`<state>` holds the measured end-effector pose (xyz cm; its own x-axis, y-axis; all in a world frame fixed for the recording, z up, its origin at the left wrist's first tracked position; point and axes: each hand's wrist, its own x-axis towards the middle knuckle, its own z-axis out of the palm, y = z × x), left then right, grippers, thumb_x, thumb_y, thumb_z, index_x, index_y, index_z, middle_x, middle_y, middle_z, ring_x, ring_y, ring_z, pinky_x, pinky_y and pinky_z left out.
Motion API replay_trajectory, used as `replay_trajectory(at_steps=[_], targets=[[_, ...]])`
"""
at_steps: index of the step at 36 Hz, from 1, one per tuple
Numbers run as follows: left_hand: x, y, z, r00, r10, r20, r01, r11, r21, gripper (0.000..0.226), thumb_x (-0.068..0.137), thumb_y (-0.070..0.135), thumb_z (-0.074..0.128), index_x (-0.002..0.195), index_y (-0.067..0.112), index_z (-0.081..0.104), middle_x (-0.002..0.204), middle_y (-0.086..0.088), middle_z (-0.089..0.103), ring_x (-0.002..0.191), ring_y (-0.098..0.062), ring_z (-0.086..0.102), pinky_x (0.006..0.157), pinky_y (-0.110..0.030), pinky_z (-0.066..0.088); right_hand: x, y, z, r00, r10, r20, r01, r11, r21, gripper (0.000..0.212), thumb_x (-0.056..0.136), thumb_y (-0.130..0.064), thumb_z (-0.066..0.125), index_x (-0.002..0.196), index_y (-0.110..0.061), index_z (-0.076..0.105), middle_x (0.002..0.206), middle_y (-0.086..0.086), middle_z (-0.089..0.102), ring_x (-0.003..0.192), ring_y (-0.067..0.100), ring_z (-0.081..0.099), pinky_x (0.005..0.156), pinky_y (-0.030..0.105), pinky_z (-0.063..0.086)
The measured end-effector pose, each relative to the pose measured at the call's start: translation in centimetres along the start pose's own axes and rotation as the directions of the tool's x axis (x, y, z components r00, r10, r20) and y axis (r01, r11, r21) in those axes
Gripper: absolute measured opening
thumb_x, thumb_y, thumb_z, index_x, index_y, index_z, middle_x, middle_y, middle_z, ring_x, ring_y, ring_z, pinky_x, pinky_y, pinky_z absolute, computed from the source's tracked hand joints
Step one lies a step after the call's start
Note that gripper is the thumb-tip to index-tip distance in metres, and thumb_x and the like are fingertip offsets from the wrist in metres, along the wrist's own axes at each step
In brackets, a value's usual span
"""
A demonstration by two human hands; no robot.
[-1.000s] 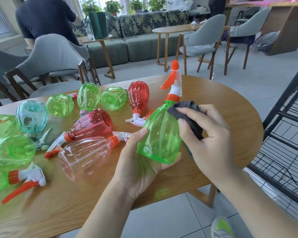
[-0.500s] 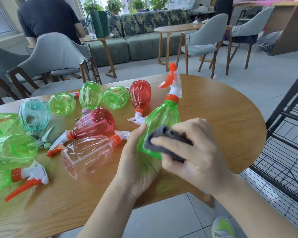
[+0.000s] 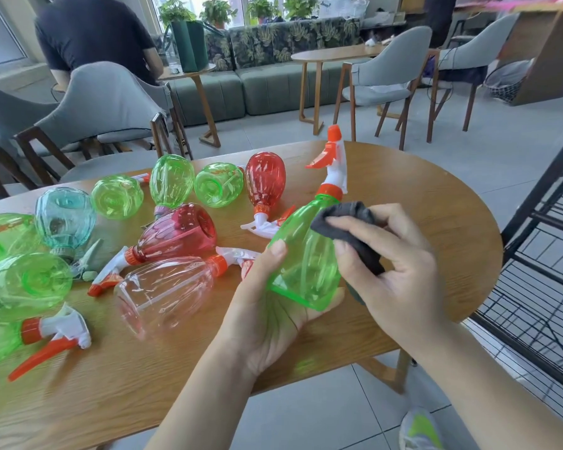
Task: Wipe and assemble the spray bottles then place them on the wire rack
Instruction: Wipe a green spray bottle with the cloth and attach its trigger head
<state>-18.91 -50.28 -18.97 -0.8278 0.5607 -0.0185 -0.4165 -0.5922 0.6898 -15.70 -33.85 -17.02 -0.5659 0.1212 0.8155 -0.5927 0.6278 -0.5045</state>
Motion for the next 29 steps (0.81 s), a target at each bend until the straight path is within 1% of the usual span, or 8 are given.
replay_trajectory(at_steps=[7, 11, 14, 17, 19, 23, 27, 29], targets=[[-0.1, 0.1, 0.4, 1.0, -0.024, 0.018, 0.023, 0.998, 0.055, 0.053, 0.076, 0.032, 0.079, 0.125, 0.012, 0.073, 0.126, -0.017, 0.069, 0.107, -0.03, 0.07, 0.085, -0.052, 0.058, 0.7, 0.6, -0.4, 0.995, 0.104, -0.012, -0.104, 0.995, -0.009, 0.026, 0.098, -0.02, 0.062, 0.119, -0.011, 0.075, 0.106, 0.007, 0.061, 0.101, 0.011, 0.061, 0.085, 0.018, 0.048], [-0.2, 0.2, 0.5, 0.996, 0.006, -0.091, -0.002, 0.999, 0.053, 0.044, 0.086, 0.035, 0.064, 0.122, 0.011, 0.072, 0.12, -0.017, 0.067, 0.104, -0.028, 0.067, 0.083, -0.048, 0.058, -0.4, -0.7, 0.7, 0.999, 0.038, 0.027, -0.038, 0.999, 0.022, 0.023, 0.094, -0.015, 0.065, 0.113, -0.01, 0.077, 0.102, 0.008, 0.061, 0.094, 0.011, 0.061, 0.083, 0.019, 0.047], [-1.0, 1.0, 0.1, 0.999, 0.047, -0.026, -0.046, 0.998, 0.047, 0.041, 0.095, 0.04, 0.056, 0.113, 0.008, 0.076, 0.11, -0.017, 0.071, 0.098, -0.026, 0.071, 0.08, -0.038, 0.062, -1.3, -1.2, 0.5, 0.99, -0.124, 0.073, 0.124, 0.992, -0.002, 0.021, 0.088, -0.013, 0.07, 0.106, -0.012, 0.08, 0.098, 0.009, 0.061, 0.087, 0.02, 0.061, 0.081, 0.029, 0.05], [-0.4, 0.4, -0.1, 0.995, 0.078, -0.057, -0.074, 0.995, 0.071, 0.054, 0.103, 0.048, 0.041, 0.126, 0.008, 0.069, 0.116, -0.015, 0.069, 0.106, -0.026, 0.068, 0.106, -0.051, 0.051, -1.2, -4.1, 3.0, 0.962, -0.233, 0.146, 0.257, 0.949, -0.181, 0.021, 0.095, -0.01, 0.061, 0.094, -0.009, 0.083, 0.084, 0.01, 0.066, 0.075, 0.022, 0.06, 0.071, 0.035, 0.052], [0.1, -0.1, -0.8, 0.985, 0.113, -0.133, -0.102, 0.991, 0.085, 0.062, 0.107, 0.06, 0.022, 0.14, 0.025, 0.06, 0.125, 0.001, 0.065, 0.113, -0.019, 0.063, 0.119, -0.072, 0.021, -0.5, -6.7, 3.5, 0.991, 0.025, 0.128, 0.024, 0.929, -0.37, 0.051, 0.104, -0.004, 0.038, 0.072, -0.003, 0.078, 0.064, 0.011, 0.068, 0.058, 0.023, 0.064, 0.058, 0.024, 0.052], [0.0, 0.0, -1.6, 0.999, 0.01, -0.046, -0.005, 0.993, 0.115, 0.049, 0.097, 0.044, 0.053, 0.129, 0.01, 0.068, 0.124, -0.016, 0.068, 0.112, -0.029, 0.066, 0.094, -0.047, 0.056, -0.7, -2.7, 2.0, 0.96, -0.267, 0.09, 0.281, 0.932, -0.228, 0.021, 0.093, -0.014, 0.065, 0.105, -0.015, 0.082, 0.092, 0.011, 0.066, 0.081, 0.028, 0.06, 0.076, 0.044, 0.052], [-0.7, 0.6, -0.6, 0.999, 0.03, -0.031, -0.024, 0.987, 0.162, 0.051, 0.097, 0.043, 0.056, 0.139, 0.014, 0.063, 0.135, -0.018, 0.062, 0.125, -0.036, 0.054, 0.102, -0.058, 0.041, -0.5, -0.6, 1.0, 0.993, -0.109, 0.034, 0.114, 0.975, -0.191, 0.024, 0.093, -0.015, 0.066, 0.114, -0.014, 0.079, 0.1, 0.01, 0.063, 0.091, 0.02, 0.053, 0.081, 0.037, 0.05], [-0.5, 0.3, -0.4, 0.997, 0.026, -0.079, -0.011, 0.982, 0.186, 0.053, 0.1, 0.042, 0.053, 0.14, 0.009, 0.061, 0.136, -0.02, 0.062, 0.125, -0.035, 0.056, 0.1, -0.054, 0.046, -1.0, -0.8, 1.5, 0.993, -0.108, 0.057, 0.116, 0.977, -0.18, 0.024, 0.093, -0.016, 0.066, 0.113, -0.014, 0.079, 0.101, 0.01, 0.062, 0.091, 0.021, 0.054, 0.082, 0.036, 0.05]])
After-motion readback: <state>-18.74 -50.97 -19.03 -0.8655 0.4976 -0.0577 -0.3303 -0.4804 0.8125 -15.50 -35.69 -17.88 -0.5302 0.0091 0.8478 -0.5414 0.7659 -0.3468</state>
